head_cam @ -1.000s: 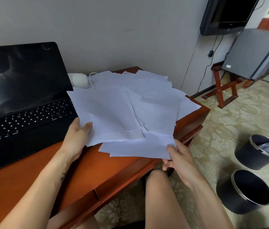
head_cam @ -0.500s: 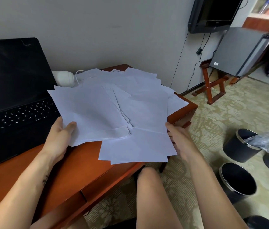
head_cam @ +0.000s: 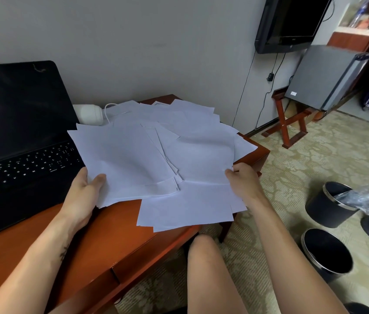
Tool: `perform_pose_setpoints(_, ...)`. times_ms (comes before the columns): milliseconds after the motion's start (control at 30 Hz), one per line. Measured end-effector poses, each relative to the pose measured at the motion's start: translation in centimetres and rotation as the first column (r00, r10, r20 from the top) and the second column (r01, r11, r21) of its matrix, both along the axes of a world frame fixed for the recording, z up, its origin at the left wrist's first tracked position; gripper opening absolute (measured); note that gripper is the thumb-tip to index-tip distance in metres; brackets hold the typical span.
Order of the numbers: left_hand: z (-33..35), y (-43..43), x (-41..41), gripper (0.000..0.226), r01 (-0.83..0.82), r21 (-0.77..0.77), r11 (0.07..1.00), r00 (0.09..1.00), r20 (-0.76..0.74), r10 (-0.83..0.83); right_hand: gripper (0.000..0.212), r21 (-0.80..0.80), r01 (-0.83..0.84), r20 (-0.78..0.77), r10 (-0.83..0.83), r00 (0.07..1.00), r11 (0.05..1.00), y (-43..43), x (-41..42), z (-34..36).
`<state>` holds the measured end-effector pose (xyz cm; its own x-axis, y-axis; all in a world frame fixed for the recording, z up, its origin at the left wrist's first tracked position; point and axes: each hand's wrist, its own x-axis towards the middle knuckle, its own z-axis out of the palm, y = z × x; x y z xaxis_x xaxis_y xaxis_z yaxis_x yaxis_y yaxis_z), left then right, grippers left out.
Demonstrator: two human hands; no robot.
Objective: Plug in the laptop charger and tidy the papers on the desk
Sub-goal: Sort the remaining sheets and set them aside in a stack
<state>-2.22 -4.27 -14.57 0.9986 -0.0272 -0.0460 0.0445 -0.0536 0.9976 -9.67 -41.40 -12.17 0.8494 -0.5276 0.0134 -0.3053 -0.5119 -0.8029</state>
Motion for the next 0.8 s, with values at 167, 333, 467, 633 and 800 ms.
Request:
perform_pose_setpoints(167, 0.0, -0.2, -0.1, 0.033, -0.003, -0.03, 1.0, 1.0, 0.005, 0.003, 0.024, 0.286, 0.043, -0.015, -0.04, 0.999, 0.957, -1.3, -0.9, 0.7)
perform_pose_setpoints(333, 0.3, 0.0, 0.0, 0.037, -0.012, -0.143, 0.99, 0.999, -0.035, 0.007, 0.024, 0.54, -0.008, -0.001, 0.011, 1.0, 0.842, -2.6, -3.6, 1.0)
perform_pose_setpoints(467, 0.7, -0.1, -0.2, 0.038, -0.032, -0.224, 0.974, 0.997, -0.069, 0.017, 0.028, 0.567, -0.063, -0.018, 0.089, 0.996, 0.821, -3.6, -5.9, 0.7)
perform_pose_setpoints(633, 1.1, -0.3, -0.4, 0.03, -0.053, -0.27, 0.961, 0.995, -0.096, 0.028, 0.028, 0.585, -0.125, -0.061, 0.196, 0.979, 0.802, -2.9, -7.1, 0.3)
perform_pose_setpoints(800, 1.0, -0.4, -0.3, 0.04, -0.07, -0.342, 0.937, 0.991, -0.13, 0.026, 0.031, 0.582, -0.11, 0.022, 0.12, 0.993, 0.806, -1.2, -6.9, -0.9)
